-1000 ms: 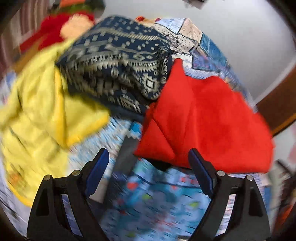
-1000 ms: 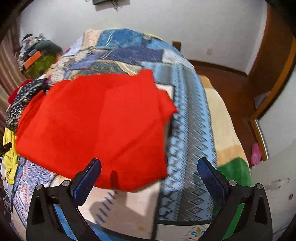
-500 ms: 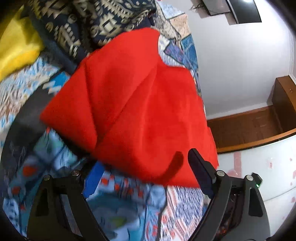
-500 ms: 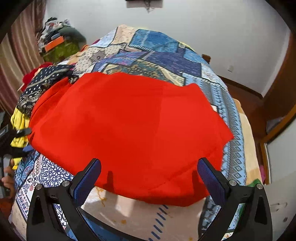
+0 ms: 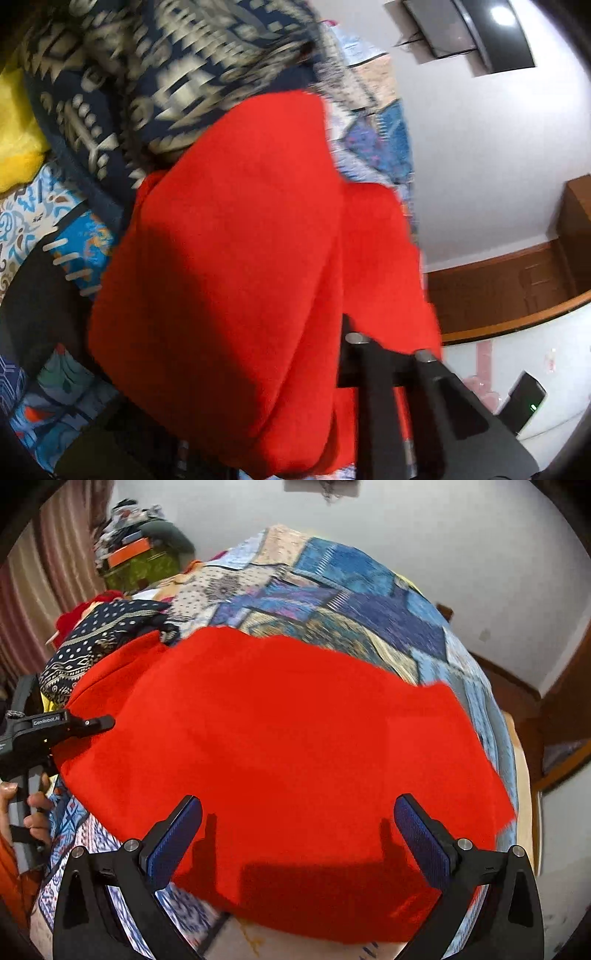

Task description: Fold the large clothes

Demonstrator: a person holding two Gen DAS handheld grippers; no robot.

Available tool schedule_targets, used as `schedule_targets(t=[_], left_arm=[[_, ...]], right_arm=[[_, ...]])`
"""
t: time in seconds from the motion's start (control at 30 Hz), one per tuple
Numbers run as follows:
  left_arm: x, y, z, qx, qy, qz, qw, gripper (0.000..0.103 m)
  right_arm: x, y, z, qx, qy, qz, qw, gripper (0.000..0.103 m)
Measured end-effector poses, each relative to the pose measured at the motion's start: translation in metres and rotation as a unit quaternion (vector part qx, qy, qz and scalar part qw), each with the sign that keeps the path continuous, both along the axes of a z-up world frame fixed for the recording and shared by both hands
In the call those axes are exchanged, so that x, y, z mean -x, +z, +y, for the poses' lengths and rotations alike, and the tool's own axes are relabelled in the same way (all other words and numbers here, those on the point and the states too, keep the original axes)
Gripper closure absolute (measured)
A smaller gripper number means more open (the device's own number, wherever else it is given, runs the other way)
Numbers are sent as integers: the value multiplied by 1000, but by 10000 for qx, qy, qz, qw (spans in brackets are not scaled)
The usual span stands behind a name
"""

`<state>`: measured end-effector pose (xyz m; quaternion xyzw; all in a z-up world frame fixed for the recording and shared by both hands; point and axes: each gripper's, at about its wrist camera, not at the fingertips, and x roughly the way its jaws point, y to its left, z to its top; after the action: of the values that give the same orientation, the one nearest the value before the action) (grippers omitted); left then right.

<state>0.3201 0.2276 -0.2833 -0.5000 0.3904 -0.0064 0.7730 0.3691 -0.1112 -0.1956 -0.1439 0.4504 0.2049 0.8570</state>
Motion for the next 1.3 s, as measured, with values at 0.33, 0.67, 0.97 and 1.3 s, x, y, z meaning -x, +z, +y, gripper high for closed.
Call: schedule_targets(t=[0.33,0.67,0.97,1.3], left_arm=[[1,106,-26,-1736,-383,-861,9803,86],[-40,169,-104,-3143,-1199,-1360,9319,86],[-81,185,-234,-3550,-2266,-1955,8857,86],[-77,91,-371,-3953,-4386,-1077,7998,85]], right_arm=[[-1,-23,82,309,752,213,9965,0],[15,-18,55,-443,916,850,9912,0],[22,23,-150,-1014,-1437,256,9841,0],[52,32,-246,-1379,-2306,231,9629,0]])
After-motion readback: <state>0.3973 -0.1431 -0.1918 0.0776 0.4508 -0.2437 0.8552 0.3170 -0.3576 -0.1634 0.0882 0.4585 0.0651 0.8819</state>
